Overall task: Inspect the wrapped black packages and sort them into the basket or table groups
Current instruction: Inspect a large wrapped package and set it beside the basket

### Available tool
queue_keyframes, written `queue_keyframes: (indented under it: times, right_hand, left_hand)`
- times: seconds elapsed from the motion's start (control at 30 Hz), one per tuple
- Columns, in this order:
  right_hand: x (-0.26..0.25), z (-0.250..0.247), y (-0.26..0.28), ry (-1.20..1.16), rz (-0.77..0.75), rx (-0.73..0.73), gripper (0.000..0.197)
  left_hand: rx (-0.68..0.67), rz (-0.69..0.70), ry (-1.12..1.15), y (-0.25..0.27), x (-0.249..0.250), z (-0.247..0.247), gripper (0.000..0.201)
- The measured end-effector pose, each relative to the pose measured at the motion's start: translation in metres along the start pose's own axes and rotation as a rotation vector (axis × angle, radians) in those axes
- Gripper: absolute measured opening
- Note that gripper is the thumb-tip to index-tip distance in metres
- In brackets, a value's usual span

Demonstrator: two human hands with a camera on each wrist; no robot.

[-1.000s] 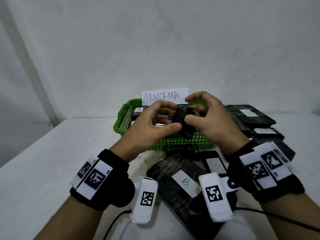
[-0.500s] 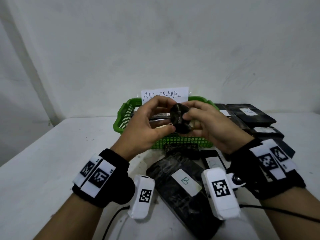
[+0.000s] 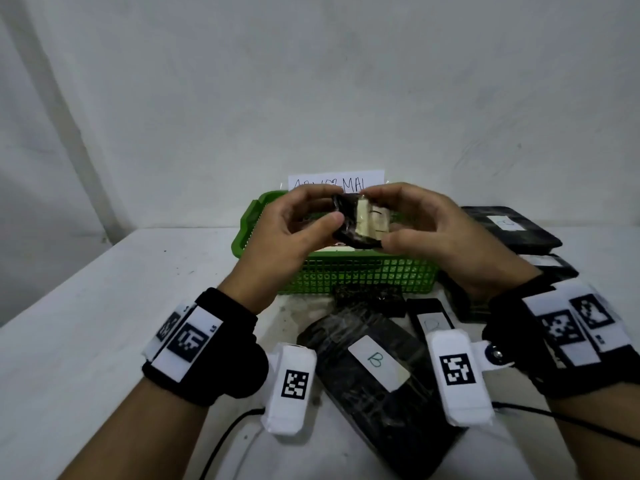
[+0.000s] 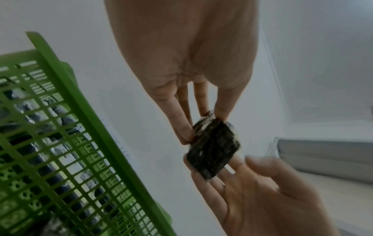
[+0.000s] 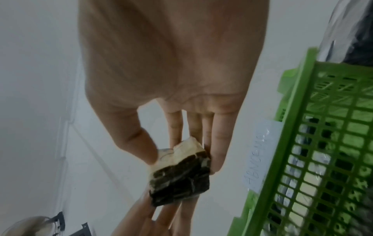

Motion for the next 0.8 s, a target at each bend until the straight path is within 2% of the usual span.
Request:
queue_keyframes:
  times: [0.13,0.23,0.3,0.37,0.43,0.53,0.67,0.8]
  right_hand:
    - [-0.001,-0.006,-0.001,0.325,-0.039,0.112,0.031]
    - [-0.001,-0.015,0.000,0.421,-0.071,0.221,0.019]
    - [-0.001,-0.026,0.001,0.398,-0.063,0.324,0.020]
    - [-0.002,-0.039,-0.008,0.410,-0.005,0.395,0.027]
    - [-0.005,-0.052,-0.026,0.487,0.087,0.396,0.035]
    - [-0.005,-0.064,-0.068,0.679,0.249,0.306,0.023]
    - [0.024,-0.063,-0.124,0.904,0.510,0.083,0.016]
    - [0.057,-0.061,-0.162,1.124,0.588,-0.214,0.016]
  left_hand:
    - [0.019,0.003,-0.057,-0.006,-0.007,0.008,0.026]
    - [0.030,-0.008,-0.040,-0.016,-0.007,0.016,0.026]
    - [0.016,-0.012,-0.039,-0.030,-0.003,0.020,0.027]
    - [0.018,0.036,-0.237,-0.049,-0.004,0.016,0.025]
    - [0.029,0.045,-0.419,-0.066,-0.012,0.010,0.021]
    - [-0.016,-0.060,-0.476,-0.081,-0.037,0.005,0.019]
    - [-0.086,-0.219,-0.521,-0.085,-0.069,0.004,0.020]
    - [-0.089,-0.207,-0.631,-0.084,-0.078,0.004,0.019]
Point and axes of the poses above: each hand's wrist, its own y-axis away from the middle knuckle, its own z-axis out of the palm, x = y × z, the point moved 2 cm from there along -y, towards the middle knuckle, and after that the axes turned 2 degrees about -y, right-handed, at the moved point
